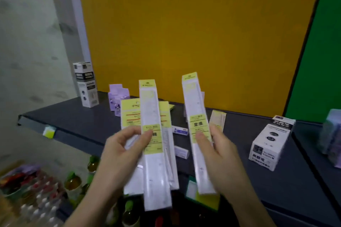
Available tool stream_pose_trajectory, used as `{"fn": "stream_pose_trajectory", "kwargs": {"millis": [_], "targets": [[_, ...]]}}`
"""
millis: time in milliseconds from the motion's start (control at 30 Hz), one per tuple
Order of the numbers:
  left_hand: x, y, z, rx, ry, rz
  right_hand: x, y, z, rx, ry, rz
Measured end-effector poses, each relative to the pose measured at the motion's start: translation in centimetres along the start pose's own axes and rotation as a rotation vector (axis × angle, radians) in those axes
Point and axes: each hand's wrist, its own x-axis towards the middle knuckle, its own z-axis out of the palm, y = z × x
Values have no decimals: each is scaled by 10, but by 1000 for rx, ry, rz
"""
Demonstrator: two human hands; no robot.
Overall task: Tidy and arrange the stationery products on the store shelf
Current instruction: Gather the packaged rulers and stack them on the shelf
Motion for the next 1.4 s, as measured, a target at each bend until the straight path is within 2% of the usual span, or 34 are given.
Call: {"fn": "stream_pose_trajectory", "kwargs": {"millis": [167, 267, 433, 700, 767, 833, 900, 967, 1033, 1100, 1267, 1400], "targets": [[69, -12, -41, -58, -165, -49, 20, -9, -18, -126, 247, 132], [99, -23, -52, -86, -243, -77, 42, -4, -21, -334, 318, 208], [131, -42, -62, -138, -385, -144, 71, 18, -8, -576, 331, 373], [143, -46, -59, -180, -415, -144, 81, 38, -2, -757, 306, 518], [142, -46, -57, -177, -426, -146, 79, 39, -1, -839, 292, 524], [140, -44, -56, -182, -448, -141, 74, 30, 2, -937, 356, 429], [135, -42, -52, -197, -473, -136, 67, 10, 12, -894, 441, 236], [129, -38, -46, -211, -493, -116, 60, -18, 30, -746, 373, 123], [123, -36, -39, -229, -510, -80, 54, -41, 51, -637, 204, 105], [117, -34, -32, -237, -512, -37, 52, -51, 64, -593, 116, 98], [109, -32, -20, -231, -540, 17, 57, -39, 67, -564, 115, 110], [112, -36, -18, -241, -511, -46, 60, -26, 51, -425, 24, 166]]}}
